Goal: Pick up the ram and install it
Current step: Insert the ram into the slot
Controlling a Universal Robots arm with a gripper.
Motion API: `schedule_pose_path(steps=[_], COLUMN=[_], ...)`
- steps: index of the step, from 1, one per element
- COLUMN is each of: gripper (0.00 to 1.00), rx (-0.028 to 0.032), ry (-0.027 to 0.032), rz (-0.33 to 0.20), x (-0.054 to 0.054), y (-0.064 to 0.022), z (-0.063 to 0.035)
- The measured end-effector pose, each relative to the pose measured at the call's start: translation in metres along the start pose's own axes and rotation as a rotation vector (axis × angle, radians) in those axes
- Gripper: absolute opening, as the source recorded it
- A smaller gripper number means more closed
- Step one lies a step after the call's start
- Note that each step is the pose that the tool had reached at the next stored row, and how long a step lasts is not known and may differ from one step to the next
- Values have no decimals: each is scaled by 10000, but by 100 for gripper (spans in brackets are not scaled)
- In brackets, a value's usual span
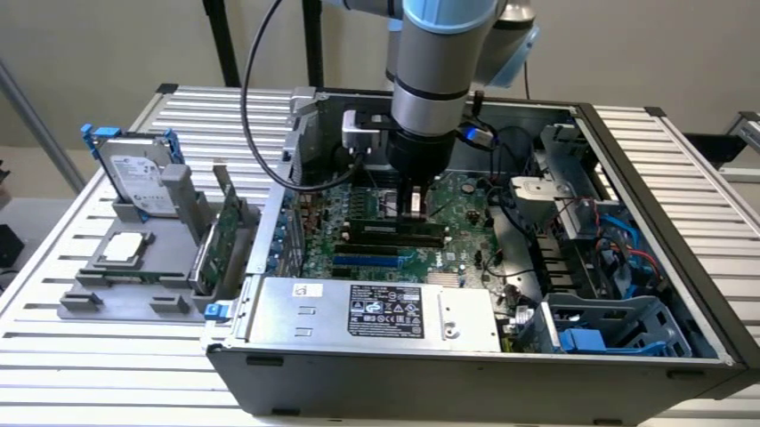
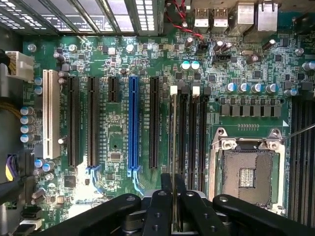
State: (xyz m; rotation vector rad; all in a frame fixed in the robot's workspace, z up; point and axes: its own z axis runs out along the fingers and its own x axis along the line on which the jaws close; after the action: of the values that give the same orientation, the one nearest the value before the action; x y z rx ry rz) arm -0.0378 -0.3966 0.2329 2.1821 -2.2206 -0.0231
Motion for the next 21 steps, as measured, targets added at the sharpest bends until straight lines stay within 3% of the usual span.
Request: schedule_pose_path(steps=[4,11,21], gripper=[0,0,0], rx=[12,156,206], ry=[85,104,157], rz=[-9,-38,-37], x=[-4,-10,-31], y=[0,8,26], z=[12,23,44])
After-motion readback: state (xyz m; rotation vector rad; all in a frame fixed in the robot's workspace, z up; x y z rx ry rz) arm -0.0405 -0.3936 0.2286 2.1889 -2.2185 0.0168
